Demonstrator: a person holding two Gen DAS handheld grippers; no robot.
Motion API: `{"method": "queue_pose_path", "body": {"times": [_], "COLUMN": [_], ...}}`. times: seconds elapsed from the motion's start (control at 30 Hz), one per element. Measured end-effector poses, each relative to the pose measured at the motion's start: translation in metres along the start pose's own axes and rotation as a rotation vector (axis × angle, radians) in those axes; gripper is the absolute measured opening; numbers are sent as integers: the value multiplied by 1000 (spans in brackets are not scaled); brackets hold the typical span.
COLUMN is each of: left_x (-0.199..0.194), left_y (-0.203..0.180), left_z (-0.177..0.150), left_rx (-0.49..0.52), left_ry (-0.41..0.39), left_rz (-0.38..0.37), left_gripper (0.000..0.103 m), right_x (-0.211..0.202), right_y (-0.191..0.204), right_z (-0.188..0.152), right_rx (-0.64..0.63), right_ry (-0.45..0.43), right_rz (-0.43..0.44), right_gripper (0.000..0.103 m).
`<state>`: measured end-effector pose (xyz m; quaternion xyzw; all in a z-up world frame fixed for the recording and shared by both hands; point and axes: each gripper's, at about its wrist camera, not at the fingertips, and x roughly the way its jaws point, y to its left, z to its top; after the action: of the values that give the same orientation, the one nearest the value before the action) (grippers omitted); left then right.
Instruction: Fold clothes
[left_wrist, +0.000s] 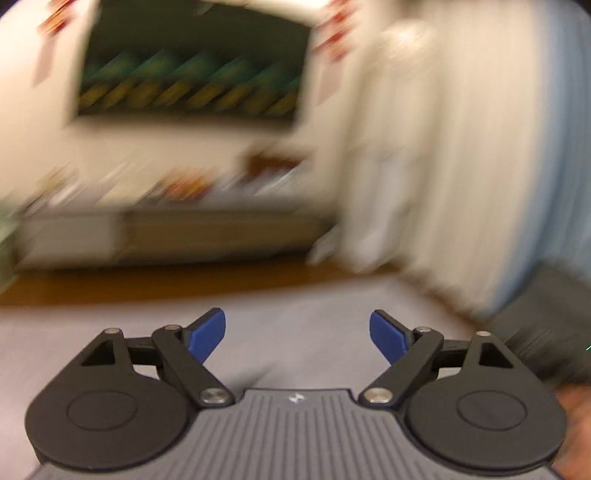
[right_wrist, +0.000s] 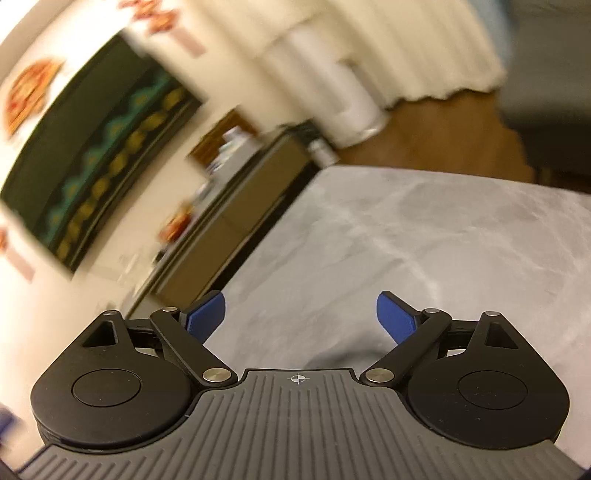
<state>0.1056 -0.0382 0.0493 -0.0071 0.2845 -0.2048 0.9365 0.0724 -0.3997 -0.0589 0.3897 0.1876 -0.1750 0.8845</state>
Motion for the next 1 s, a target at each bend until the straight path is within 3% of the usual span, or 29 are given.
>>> {"method": "queue_pose_path", "body": {"times": [0.07,0.1,0.2,0.27,0.33,0.37,0.4,0.43,0.47,0.5,0.57,0.63,0.7,0.8,0.87,0.9,1.0], "left_x": [20,31,55,67,78,82,82,81,79,75,58,32,-6,-71,-107,-115,-91], "left_y": [35,44,46,35,22,18,20,24,30,37,54,74,101,160,203,221,260], "left_z": [-54,-80,-127,-136,-139,-141,-143,-143,-139,-133,-116,-93,-64,-24,-3,1,-16], "left_rx": [-67,-107,-154,-107,-49,-16,24,37,11,-17,-76,-145,-206,-332,-408,-435,-468], "left_ry": [152,217,307,308,291,284,281,275,265,244,172,86,-28,-208,-300,-313,-199], "left_rz": [83,71,71,59,52,55,65,60,33,5,-51,-95,-108,-65,38,81,175], "left_gripper": [86,86,87,89,92,81,62,22,11,9,8,8,8,8,8,8,9], "right_x": [5,9,16,15,15,16,19,25,30,37,47,54,56,47,41,37,40], "right_y": [22,37,63,63,51,42,31,21,11,3,-4,-7,-8,-10,-18,-21,-30], "right_z": [-9,-16,-33,-36,-35,-35,-35,-37,-39,-45,-57,-71,-75,-46,-17,-3,12], "right_rx": [-117,-193,-359,-422,-489,-516,-535,-559,-583,-633,-715,-797,-830,-739,-636,-583,-503], "right_ry": [62,110,192,165,142,138,150,183,218,271,342,389,414,261,130,65,-16], "right_rz": [70,118,197,148,43,-16,-81,-131,-179,-211,-237,-252,-247,-330,-422,-467,-573], "right_gripper": [97,98,98,100,101,101,101,100,96,91,63,41,13,10,10,10,10]}}
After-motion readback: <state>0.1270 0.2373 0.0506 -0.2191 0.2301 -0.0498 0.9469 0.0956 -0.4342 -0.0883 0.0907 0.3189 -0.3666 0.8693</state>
